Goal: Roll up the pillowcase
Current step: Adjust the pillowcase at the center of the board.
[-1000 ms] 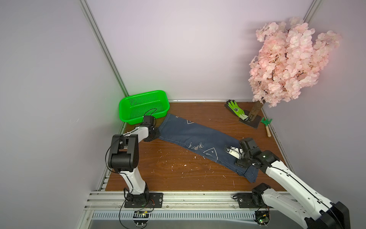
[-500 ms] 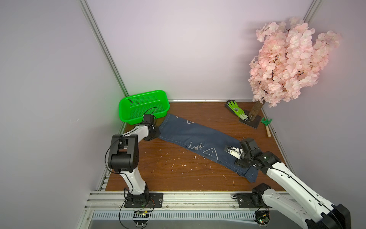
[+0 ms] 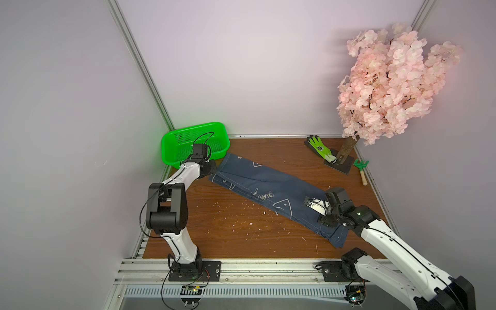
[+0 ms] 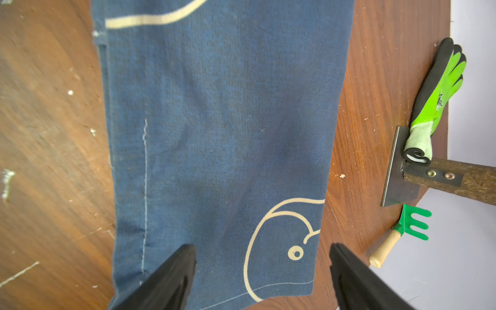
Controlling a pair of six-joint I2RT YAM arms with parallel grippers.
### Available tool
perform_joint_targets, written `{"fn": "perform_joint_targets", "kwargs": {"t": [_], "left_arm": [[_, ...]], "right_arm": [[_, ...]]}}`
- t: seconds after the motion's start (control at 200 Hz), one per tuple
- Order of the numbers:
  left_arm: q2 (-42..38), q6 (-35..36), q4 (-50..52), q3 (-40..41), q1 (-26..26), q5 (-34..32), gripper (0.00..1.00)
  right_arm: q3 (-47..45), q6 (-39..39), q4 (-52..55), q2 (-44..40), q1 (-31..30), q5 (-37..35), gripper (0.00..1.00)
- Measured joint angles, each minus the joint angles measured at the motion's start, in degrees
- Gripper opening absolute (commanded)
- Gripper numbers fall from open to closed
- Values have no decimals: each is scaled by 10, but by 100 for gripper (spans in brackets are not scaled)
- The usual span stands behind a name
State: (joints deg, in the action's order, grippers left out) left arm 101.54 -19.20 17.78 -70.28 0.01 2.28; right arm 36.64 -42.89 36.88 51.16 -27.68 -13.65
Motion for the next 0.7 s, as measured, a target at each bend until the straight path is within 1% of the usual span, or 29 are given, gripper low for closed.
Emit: {"fn": "perform_joint_targets", "kwargs": {"t": [0.355,0.56,0.701], "left_arm": [[26,37,-32,5,5,1,0],[52,62,-45,10,12,1,0],[57,70,-48,10,13,1,0]], "right_arm": [[-19,-10,12,3,0,10,83],[-19,-17,30,4,0,35,81],[-26,-21,40,24,-2,46,79]]}}
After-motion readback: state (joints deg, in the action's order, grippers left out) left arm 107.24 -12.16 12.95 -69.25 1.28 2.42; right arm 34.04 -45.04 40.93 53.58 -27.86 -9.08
